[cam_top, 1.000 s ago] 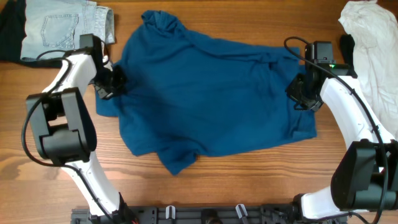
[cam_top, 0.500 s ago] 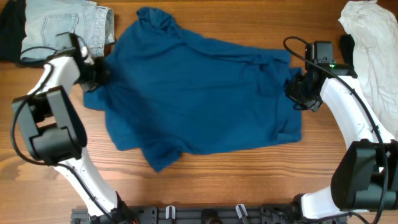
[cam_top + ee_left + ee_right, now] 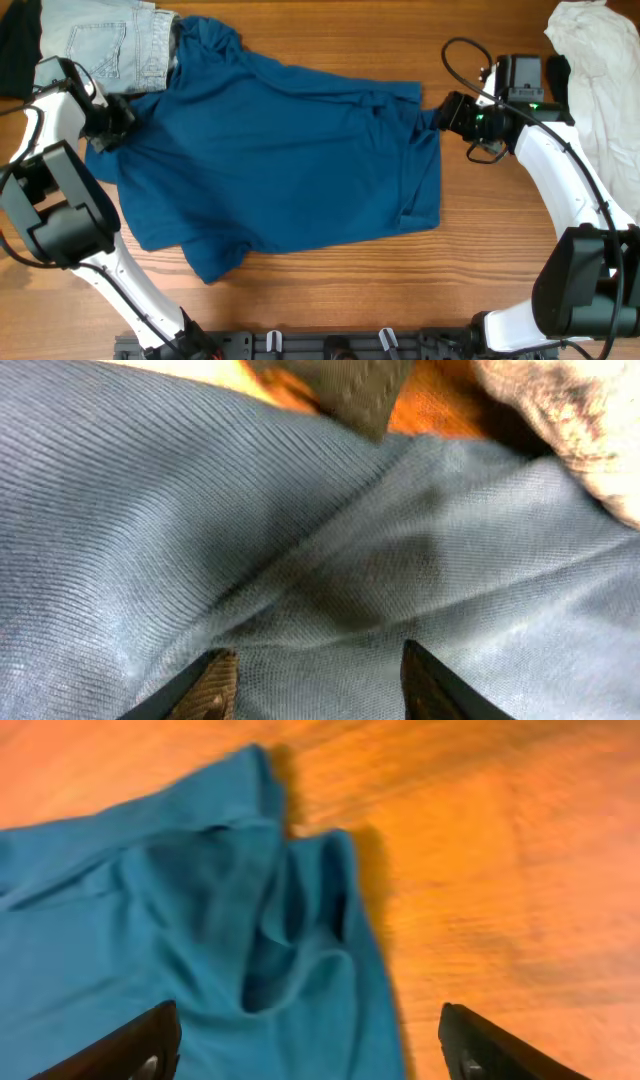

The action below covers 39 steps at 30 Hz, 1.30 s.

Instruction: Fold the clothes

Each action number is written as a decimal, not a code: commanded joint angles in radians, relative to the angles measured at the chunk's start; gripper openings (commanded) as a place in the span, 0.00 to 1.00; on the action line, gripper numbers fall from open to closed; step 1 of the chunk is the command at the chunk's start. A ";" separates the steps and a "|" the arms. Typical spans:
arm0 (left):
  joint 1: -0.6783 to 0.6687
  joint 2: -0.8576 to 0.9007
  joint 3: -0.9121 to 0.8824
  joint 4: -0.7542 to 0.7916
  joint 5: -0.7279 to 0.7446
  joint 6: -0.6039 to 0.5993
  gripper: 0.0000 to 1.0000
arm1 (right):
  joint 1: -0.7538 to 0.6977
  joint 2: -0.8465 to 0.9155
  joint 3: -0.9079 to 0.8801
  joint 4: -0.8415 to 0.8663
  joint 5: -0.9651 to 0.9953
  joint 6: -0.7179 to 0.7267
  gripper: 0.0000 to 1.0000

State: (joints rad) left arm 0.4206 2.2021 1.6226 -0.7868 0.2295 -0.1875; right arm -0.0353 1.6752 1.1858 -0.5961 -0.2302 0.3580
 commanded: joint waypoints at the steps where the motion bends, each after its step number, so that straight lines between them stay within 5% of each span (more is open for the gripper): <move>1: -0.048 0.016 0.029 -0.077 -0.047 0.020 0.56 | 0.009 0.001 0.006 0.057 -0.112 -0.101 0.86; 13: -0.153 -0.245 0.058 -0.193 -0.047 -0.095 1.00 | 0.124 0.177 0.189 0.051 -0.085 -0.119 0.84; 21: -0.195 -0.258 0.058 -0.336 -0.047 -0.109 1.00 | 0.126 0.383 0.347 -0.117 -0.085 -0.089 0.85; 39: -0.209 -0.257 0.058 -0.363 -0.047 -0.109 1.00 | 0.127 0.405 0.347 -0.207 -0.187 -0.040 0.82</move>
State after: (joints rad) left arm 0.2150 1.9453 1.6749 -1.1492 0.1867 -0.2836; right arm 0.0929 2.0613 1.5135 -0.7769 -0.3866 0.2943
